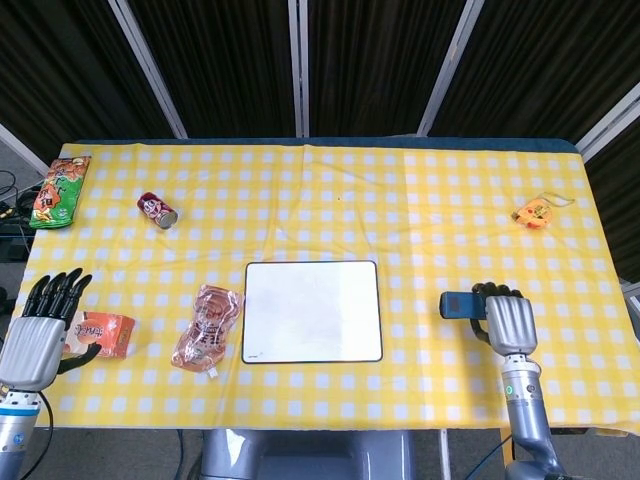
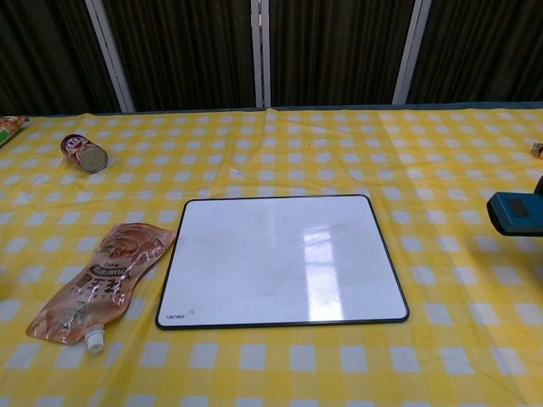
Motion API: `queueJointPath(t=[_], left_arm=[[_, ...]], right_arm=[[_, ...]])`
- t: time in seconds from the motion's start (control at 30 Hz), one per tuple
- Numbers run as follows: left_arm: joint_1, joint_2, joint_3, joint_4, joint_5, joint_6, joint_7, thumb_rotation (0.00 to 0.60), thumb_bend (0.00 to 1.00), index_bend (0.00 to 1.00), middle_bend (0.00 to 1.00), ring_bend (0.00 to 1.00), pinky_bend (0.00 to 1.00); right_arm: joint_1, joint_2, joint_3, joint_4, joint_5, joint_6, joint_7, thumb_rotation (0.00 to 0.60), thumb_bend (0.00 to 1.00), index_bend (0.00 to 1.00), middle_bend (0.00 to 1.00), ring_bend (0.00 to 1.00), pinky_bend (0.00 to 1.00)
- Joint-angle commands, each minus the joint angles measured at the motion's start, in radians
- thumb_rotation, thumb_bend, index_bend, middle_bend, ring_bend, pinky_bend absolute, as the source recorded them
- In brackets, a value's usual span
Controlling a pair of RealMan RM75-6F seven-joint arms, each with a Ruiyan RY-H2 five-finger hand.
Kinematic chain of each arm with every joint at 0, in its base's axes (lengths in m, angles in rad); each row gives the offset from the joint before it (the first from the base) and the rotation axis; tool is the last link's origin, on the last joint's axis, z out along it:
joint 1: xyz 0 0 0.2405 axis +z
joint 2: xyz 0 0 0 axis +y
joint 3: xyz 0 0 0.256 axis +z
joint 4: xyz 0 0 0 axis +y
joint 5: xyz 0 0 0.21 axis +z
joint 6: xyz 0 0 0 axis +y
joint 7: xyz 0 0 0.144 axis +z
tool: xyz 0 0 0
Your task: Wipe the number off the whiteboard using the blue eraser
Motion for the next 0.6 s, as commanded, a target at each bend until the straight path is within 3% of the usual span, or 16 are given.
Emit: queueJointPath(t=[0.03,0.17,0.23,0.4,0.6], left_arm=[[0.001,0.000,0.000,0.000,0.002,0.002,0.000,0.600,0.13,0.00,0.00,0.00,0.00],[0.002,0.000,-0.002,0.002,0.003,0.005,-0.003,0.600,0.13,0.00,0.00,0.00,0.00],[0.002,-0.001,-0.003,0.005,0.004,0.005,-0.006,0.600,0.13,0.00,0.00,0.00,0.00],[0.001,-0.003,-0.006,0.010,0.002,0.004,-0.014,0.600,0.13,0.00,0.00,0.00,0.00],[0.003,-0.007,-0.008,0.020,0.006,0.010,-0.025,0.600,0.13,0.00,0.00,0.00,0.00]], right_arm=[[-0.009,0.005,-0.004,0.000,0.001,-0.012,0.013,0.600,0.22,0.34,0.20,0.22,0.15],[-0.021,0.018,-0.003,-0.009,-0.013,-0.010,0.039,0.600,0.18,0.21,0.04,0.05,0.05],[-0.027,0.025,-0.003,-0.011,-0.023,-0.004,0.052,0.600,0.17,0.16,0.01,0.01,0.01],[-0.051,0.056,-0.008,-0.024,-0.063,0.024,0.102,0.600,0.16,0.12,0.00,0.00,0.00],[-0.115,0.094,-0.047,0.008,-0.182,0.132,0.207,0.600,0.16,0.12,0.00,0.00,0.00]])
